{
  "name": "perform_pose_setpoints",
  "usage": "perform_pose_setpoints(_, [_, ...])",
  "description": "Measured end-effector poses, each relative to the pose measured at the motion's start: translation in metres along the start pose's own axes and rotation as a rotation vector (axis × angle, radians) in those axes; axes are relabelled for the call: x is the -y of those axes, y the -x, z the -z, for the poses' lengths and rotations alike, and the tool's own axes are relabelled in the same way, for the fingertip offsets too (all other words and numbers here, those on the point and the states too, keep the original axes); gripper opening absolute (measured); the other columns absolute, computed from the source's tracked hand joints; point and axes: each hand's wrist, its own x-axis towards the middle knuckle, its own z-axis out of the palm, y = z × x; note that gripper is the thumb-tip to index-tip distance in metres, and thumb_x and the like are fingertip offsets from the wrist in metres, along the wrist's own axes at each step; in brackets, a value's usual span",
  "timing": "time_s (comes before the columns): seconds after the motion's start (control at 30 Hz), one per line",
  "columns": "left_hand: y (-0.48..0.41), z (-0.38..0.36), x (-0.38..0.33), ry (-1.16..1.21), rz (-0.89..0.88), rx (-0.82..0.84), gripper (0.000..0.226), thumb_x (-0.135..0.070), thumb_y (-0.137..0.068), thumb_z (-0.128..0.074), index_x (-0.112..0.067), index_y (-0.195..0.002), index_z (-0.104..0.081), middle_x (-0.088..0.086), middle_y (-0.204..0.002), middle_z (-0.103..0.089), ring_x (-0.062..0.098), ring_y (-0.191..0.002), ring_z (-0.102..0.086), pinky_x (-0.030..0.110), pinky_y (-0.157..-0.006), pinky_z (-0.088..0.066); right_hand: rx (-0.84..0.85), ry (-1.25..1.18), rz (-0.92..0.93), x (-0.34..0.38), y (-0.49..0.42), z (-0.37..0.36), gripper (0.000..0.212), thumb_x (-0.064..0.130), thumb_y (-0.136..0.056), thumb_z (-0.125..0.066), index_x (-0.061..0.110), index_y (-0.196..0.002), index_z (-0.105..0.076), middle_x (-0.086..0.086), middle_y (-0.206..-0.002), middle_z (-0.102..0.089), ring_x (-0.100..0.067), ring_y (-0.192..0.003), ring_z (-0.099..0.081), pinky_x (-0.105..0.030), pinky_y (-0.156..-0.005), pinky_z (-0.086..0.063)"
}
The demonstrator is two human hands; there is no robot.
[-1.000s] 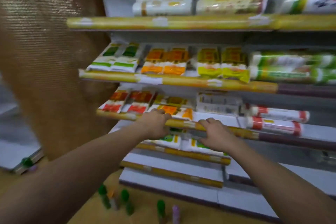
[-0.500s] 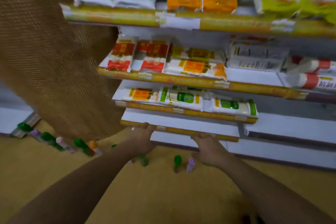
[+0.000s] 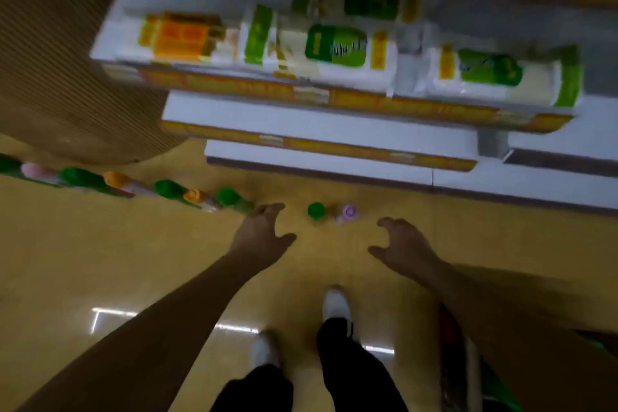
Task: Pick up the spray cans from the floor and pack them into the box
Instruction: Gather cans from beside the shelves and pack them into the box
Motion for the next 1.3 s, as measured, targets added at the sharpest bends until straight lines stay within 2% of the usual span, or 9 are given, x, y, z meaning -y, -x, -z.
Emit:
perform_pose_setpoints(0.27, [-0.126,-0.162,0.052,0.247,0.049,-0.08,0.11,-0.038,-0.064,-0.093,-0.022,-0.154,-0.033,0.007,-0.15,-0.047,0.026,-0.131,-0.049,0.026,-0.098,-0.037,-0.045,-0.171,-0.081,-0.063,-0.161,-0.109,0.083,0.041,-0.08,-0.083,0.017,-0.148,-0.042,-0.015,-0.139,-0.055,-0.03,-0.122,-0.057,-0.041,-0.098,-0.049])
perform_pose_setpoints(0.47, [-0.208,-0.254,0.095,0.378,0.033,-0.139,0.116,-0.031,-0.057,-0.098,-0.025,-0.154,-0.034,0.0,-0.152,-0.045,0.021,-0.136,-0.044,0.047,-0.106,-0.047,-0.178,-0.315,-0.017,-0.086,-0.262,-0.183,0.098,0.029,-0.066,-0.094,0.021,-0.148,-0.041,-0.008,-0.14,-0.051,-0.027,-0.124,-0.052,-0.027,-0.091,-0.038])
perform_pose_setpoints(0.57, [-0.238,-0.281,0.108,0.481,0.0,-0.121,0.104,-0.02,-0.058,-0.097,-0.026,-0.148,-0.045,-0.004,-0.137,-0.058,0.017,-0.128,-0.053,0.037,-0.105,-0.049,-0.255,-0.482,0.004,-0.087,-0.289,-0.21,0.088,0.021,-0.065,-0.094,0.019,-0.141,-0.05,0.005,-0.122,-0.059,-0.017,-0.113,-0.056,-0.021,-0.088,-0.038])
perform_pose_setpoints(0.67, [-0.254,-0.294,0.11,0.506,0.004,-0.165,0.081,-0.015,-0.058,-0.097,-0.021,-0.13,-0.061,-0.007,-0.111,-0.067,0.013,-0.106,-0.065,0.01,-0.083,-0.051,-0.421,-0.558,-0.014,-0.087,-0.296,-0.221,0.054,0.014,-0.067,-0.088,0.015,-0.116,-0.066,0.001,-0.102,-0.07,-0.024,-0.097,-0.066,-0.03,-0.079,-0.047])
perform_pose_setpoints(0.73, [-0.251,-0.292,0.104,0.464,0.004,-0.176,0.076,-0.018,-0.057,-0.097,-0.017,-0.125,-0.064,-0.01,-0.102,-0.067,0.007,-0.095,-0.065,0.002,-0.071,-0.045,-0.472,-0.598,-0.043,-0.088,-0.286,-0.22,0.046,0.013,-0.067,-0.086,0.014,-0.11,-0.069,-0.002,-0.095,-0.072,-0.026,-0.09,-0.067,-0.032,-0.076,-0.049])
perform_pose_setpoints(0.83, [-0.233,-0.279,0.084,0.375,-0.038,-0.161,0.073,-0.026,-0.057,-0.096,-0.019,-0.122,-0.065,-0.014,-0.099,-0.069,-0.004,-0.086,-0.062,0.006,-0.071,-0.043,-0.522,-0.69,-0.107,-0.092,-0.252,-0.208,0.043,0.016,-0.066,-0.087,0.016,-0.105,-0.069,0.001,-0.091,-0.072,-0.023,-0.086,-0.066,-0.034,-0.075,-0.052])
perform_pose_setpoints(0.97, [-0.203,-0.242,0.032,0.238,-0.139,-0.091,0.074,-0.033,-0.056,-0.095,-0.021,-0.123,-0.066,-0.004,-0.103,-0.074,0.014,-0.092,-0.067,0.02,-0.073,-0.044,-0.524,-0.752,-0.177,-0.098,-0.189,-0.168,0.043,0.019,-0.061,-0.088,0.022,-0.1,-0.07,0.007,-0.083,-0.07,-0.017,-0.079,-0.065,-0.022,-0.065,-0.047])
perform_pose_setpoints(1.07, [-0.177,-0.194,-0.037,0.194,-0.249,-0.049,0.072,-0.039,-0.056,-0.094,-0.022,-0.12,-0.067,-0.002,-0.103,-0.074,0.016,-0.093,-0.067,0.026,-0.073,-0.045,-0.541,-0.782,-0.225,-0.108,-0.126,-0.116,0.045,0.02,-0.059,-0.088,0.024,-0.1,-0.07,0.008,-0.081,-0.07,-0.014,-0.078,-0.065,-0.009,-0.059,-0.04])
perform_pose_setpoints(1.3, [-0.076,-0.049,-0.242,0.185,-0.543,0.025,0.068,-0.051,-0.052,-0.085,-0.029,-0.115,-0.069,-0.002,-0.097,-0.075,0.018,-0.091,-0.068,0.032,-0.072,-0.053,-0.72,-0.811,-0.327,-0.113,0.065,0.038,0.033,0.016,-0.063,-0.087,0.029,-0.084,-0.064,0.015,-0.068,-0.067,-0.001,-0.065,-0.06,-0.01,-0.055,-0.037])
